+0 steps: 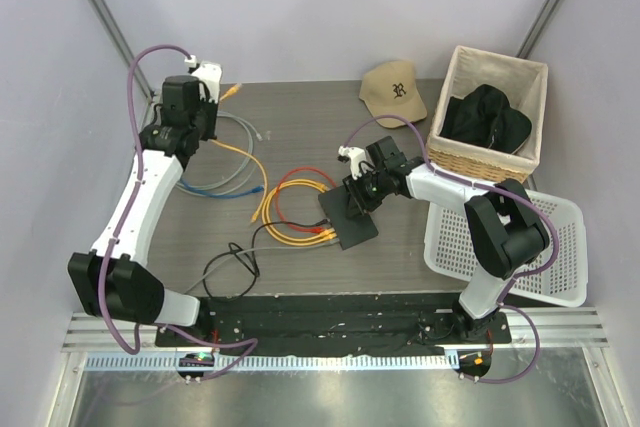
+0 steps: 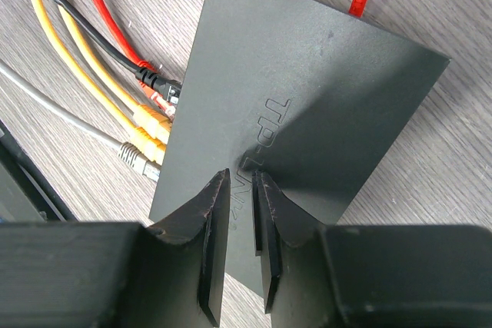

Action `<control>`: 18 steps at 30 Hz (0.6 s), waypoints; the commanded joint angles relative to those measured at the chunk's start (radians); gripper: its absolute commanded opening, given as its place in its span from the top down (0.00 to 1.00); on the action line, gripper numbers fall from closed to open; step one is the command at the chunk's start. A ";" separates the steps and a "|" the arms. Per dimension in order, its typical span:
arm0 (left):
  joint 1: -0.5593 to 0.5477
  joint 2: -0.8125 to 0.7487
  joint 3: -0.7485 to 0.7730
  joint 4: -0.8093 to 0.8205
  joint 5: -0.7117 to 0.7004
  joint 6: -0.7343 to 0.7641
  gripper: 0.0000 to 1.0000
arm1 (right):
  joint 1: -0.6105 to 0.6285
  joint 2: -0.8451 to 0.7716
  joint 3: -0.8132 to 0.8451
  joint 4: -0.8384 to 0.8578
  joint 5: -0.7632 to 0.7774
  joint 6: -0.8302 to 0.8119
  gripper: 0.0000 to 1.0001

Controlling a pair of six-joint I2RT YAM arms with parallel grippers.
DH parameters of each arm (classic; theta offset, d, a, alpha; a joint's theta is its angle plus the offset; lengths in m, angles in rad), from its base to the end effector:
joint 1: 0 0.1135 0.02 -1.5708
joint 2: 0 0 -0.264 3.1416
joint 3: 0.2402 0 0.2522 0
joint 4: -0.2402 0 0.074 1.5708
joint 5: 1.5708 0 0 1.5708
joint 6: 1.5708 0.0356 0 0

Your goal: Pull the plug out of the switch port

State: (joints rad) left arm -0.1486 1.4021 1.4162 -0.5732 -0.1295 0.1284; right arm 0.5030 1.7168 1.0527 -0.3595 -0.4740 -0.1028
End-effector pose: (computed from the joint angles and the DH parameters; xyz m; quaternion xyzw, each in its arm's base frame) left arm 0.3097 -0.0417 0.3792 0.0895 0.8689 0.0517 0.4841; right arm 0.2929 0.1797 0.1807 -0.3397 0.8744 0.2737 0.2125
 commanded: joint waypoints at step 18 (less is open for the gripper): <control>-0.032 0.147 0.038 0.256 -0.332 0.399 1.00 | -0.001 0.063 -0.002 -0.027 0.092 -0.026 0.73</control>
State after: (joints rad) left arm -0.1749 1.5070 1.4513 -0.3843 -0.4450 0.4786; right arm 0.5030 1.7233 1.0588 -0.3599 -0.4755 -0.1024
